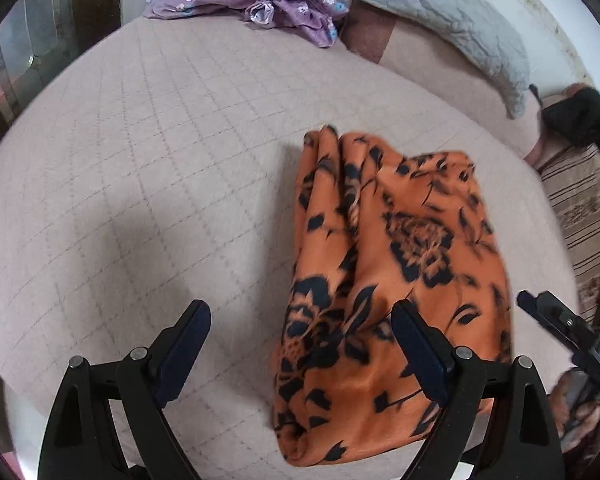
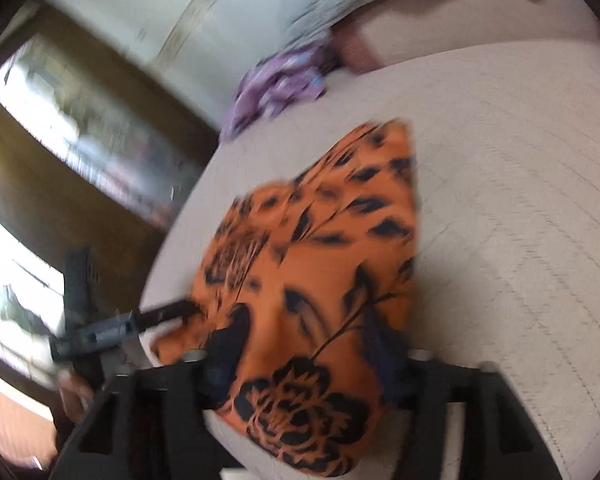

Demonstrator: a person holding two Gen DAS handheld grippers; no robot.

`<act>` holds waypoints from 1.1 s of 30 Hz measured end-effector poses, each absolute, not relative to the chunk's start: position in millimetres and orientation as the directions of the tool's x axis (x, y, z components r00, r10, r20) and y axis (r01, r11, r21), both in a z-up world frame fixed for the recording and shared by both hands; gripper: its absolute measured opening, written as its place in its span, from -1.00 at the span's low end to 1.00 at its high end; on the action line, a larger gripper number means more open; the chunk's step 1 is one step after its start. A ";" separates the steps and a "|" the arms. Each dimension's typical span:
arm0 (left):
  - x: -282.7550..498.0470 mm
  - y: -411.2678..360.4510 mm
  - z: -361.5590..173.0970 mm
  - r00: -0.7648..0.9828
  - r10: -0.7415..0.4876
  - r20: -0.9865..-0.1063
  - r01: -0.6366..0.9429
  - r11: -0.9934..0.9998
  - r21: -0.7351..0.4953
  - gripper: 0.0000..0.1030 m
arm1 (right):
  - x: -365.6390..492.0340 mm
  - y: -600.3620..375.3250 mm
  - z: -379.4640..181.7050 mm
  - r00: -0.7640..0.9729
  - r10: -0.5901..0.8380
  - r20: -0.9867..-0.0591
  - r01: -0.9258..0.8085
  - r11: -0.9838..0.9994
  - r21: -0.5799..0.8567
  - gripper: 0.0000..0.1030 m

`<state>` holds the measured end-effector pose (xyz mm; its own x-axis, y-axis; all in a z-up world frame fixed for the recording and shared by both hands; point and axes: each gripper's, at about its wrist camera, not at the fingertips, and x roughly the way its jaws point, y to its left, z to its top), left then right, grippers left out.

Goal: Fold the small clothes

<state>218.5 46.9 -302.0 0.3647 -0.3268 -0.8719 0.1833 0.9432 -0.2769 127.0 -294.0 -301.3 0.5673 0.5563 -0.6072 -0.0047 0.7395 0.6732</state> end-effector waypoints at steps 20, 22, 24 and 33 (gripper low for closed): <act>215.5 33.4 -295.9 0.536 -0.196 -0.821 0.220 0.971 -0.089 0.78 | 135.2 -323.8 -328.8 0.578 0.563 -0.591 0.147 0.640 0.754 0.35; 216.3 31.6 -298.4 0.539 -0.192 -0.820 0.225 0.971 -0.079 0.78 | 136.0 -322.1 -329.6 0.575 0.564 -0.593 0.144 0.644 0.751 0.35; 215.1 32.9 -296.8 0.545 -0.194 -0.816 0.231 0.970 -0.077 0.78 | 137.1 -320.4 -330.9 0.571 0.562 -0.598 0.144 0.649 0.747 0.35; 215.0 26.8 -298.9 0.537 -0.218 -0.815 0.263 0.961 -0.084 0.78 | 141.5 -313.2 -340.4 0.550 0.561 -0.619 0.153 0.661 0.735 0.35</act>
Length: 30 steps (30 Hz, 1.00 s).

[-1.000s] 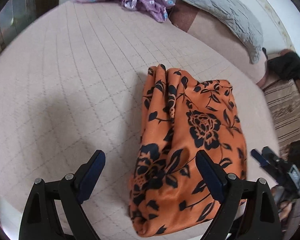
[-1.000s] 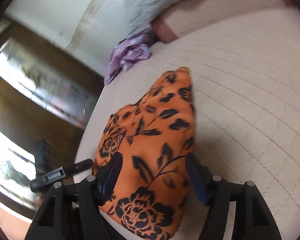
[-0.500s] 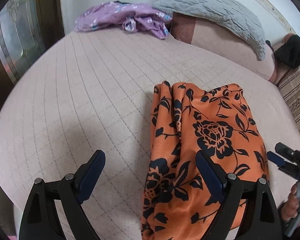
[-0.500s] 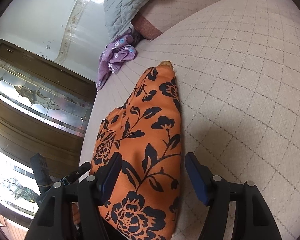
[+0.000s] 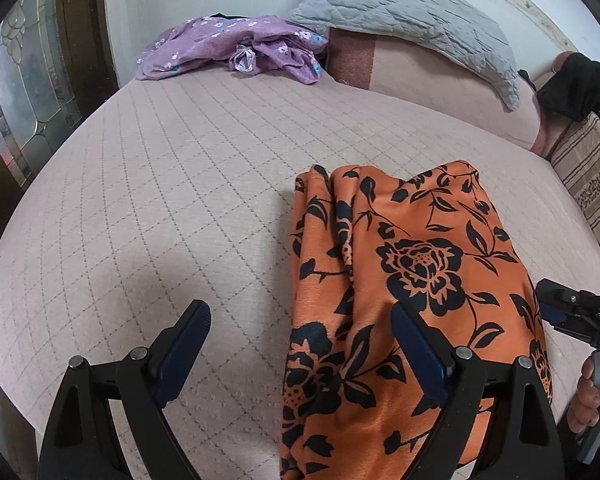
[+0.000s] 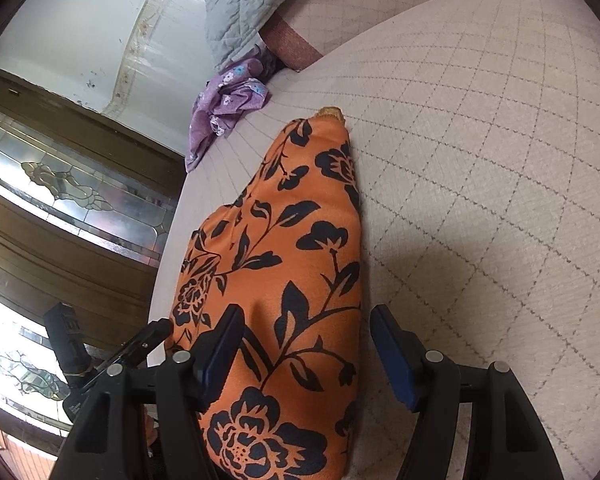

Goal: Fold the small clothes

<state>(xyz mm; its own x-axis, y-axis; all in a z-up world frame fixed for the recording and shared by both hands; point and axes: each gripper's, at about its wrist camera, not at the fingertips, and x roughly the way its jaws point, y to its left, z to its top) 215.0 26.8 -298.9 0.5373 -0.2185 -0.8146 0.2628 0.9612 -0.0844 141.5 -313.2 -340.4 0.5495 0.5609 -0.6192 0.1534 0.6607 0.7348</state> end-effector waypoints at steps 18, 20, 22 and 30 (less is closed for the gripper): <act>220.1 13.8 -308.9 0.468 -0.284 -0.837 0.316 0.938 -0.141 0.78 | 146.5 -311.1 -361.2 0.521 0.601 -0.606 0.187 0.613 0.768 0.39; 220.9 12.0 -311.1 0.449 -0.302 -0.841 0.324 0.932 -0.162 0.78 | 147.1 -311.1 -362.0 0.518 0.610 -0.600 0.185 0.605 0.775 0.39; 221.1 9.5 -315.0 0.417 -0.327 -0.848 0.333 0.923 -0.192 0.78 | 148.7 -309.8 -363.3 0.514 0.623 -0.591 0.182 0.594 0.784 0.39; 230.1 15.2 -337.3 0.227 -0.498 -0.837 0.281 0.856 -0.433 0.78 | 159.8 -298.1 -366.2 0.501 0.655 -0.565 0.164 0.569 0.805 0.55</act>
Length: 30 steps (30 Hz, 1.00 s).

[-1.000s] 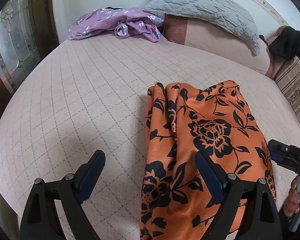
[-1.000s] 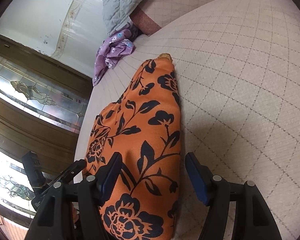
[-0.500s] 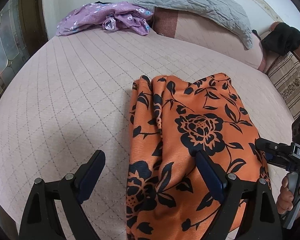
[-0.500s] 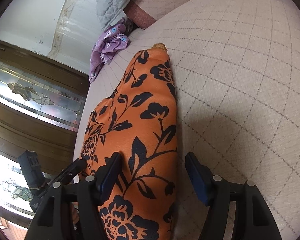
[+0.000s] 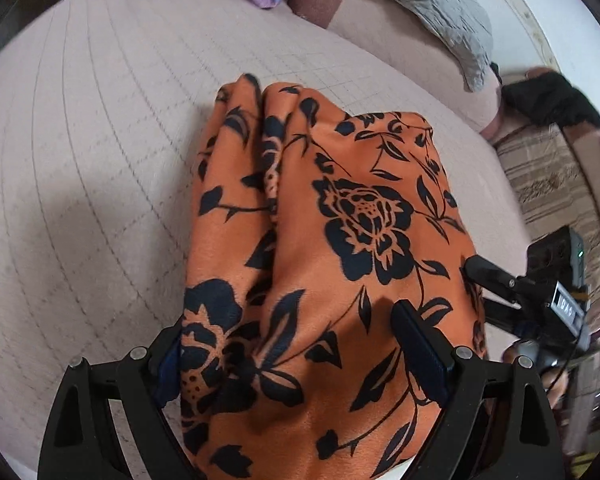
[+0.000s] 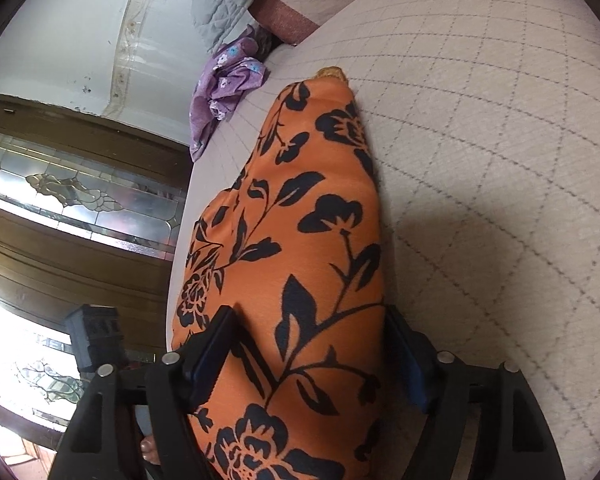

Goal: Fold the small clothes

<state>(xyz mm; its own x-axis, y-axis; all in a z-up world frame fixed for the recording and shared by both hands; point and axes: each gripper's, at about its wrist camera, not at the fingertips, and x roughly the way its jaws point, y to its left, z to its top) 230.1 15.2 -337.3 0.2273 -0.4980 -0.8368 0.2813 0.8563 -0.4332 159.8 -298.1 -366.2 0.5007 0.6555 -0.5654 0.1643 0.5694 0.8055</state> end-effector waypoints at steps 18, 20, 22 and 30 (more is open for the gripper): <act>234.3 21.3 -339.6 0.261 -0.526 -0.810 0.210 0.849 -0.484 0.04 | 169.8 -265.2 -359.5 0.538 0.603 -0.590 0.086 0.657 0.749 0.19; 232.2 20.1 -336.1 0.280 -0.510 -0.813 0.210 0.859 -0.467 -0.07 | 167.7 -262.7 -354.6 0.546 0.590 -0.594 0.073 0.673 0.736 0.07; 228.7 15.9 -331.0 0.310 -0.479 -0.822 0.220 0.877 -0.428 -0.14 | 165.6 -262.0 -349.7 0.555 0.583 -0.593 0.061 0.683 0.728 -0.02; 210.2 -16.4 -302.5 0.399 -0.429 -0.811 0.284 0.898 -0.336 -0.29 | 147.0 -279.8 -320.1 0.628 0.535 -0.565 0.012 0.719 0.695 -0.11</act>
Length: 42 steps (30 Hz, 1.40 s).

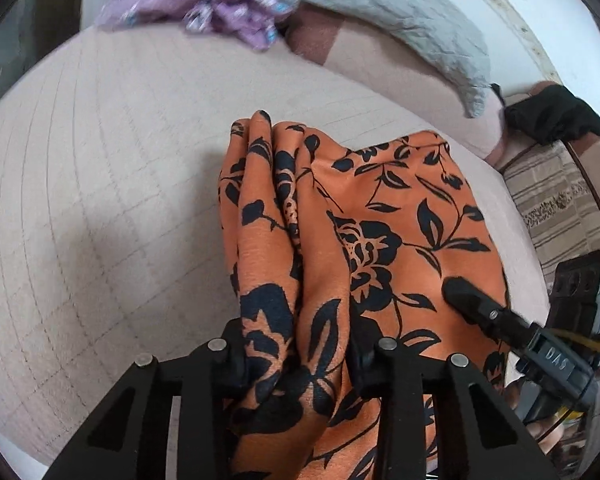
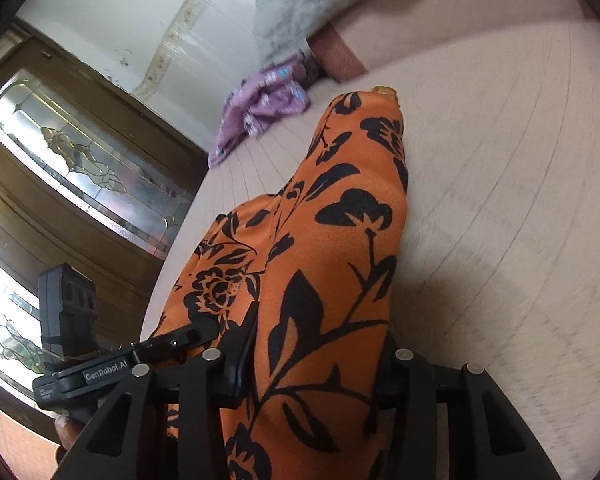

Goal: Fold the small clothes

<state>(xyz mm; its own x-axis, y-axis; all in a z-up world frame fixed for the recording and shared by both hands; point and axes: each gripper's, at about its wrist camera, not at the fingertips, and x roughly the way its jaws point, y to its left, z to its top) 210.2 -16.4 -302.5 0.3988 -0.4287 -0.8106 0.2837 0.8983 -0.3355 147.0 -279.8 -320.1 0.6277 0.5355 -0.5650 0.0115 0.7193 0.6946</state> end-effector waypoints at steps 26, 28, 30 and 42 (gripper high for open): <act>185.8 -131.4 -264.7 0.570 -0.315 -0.758 0.356 0.927 -0.118 -0.29 | 121.3 -401.9 -304.2 0.732 0.489 -0.473 0.061 0.645 0.761 -0.11; 190.1 -131.1 -269.5 0.561 -0.305 -0.769 0.352 0.929 -0.112 -0.29 | 125.7 -400.8 -311.2 0.721 0.497 -0.482 0.079 0.632 0.771 -0.11; 194.7 -131.5 -274.6 0.549 -0.295 -0.782 0.346 0.932 -0.108 -0.29 | 130.0 -397.7 -319.7 0.706 0.501 -0.500 0.100 0.628 0.771 -0.11; 207.7 -123.1 -290.1 0.528 -0.247 -0.813 0.308 0.947 -0.088 -0.30 | 158.1 -377.0 -351.5 0.653 0.524 -0.547 0.146 0.622 0.769 -0.11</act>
<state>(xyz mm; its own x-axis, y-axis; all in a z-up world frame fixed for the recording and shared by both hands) 207.7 -123.1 -290.1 0.5277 -0.2472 -0.8127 0.3077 0.9474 -0.0883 158.1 -377.0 -351.5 0.6526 0.5239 -0.5474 0.1462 0.6218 0.7694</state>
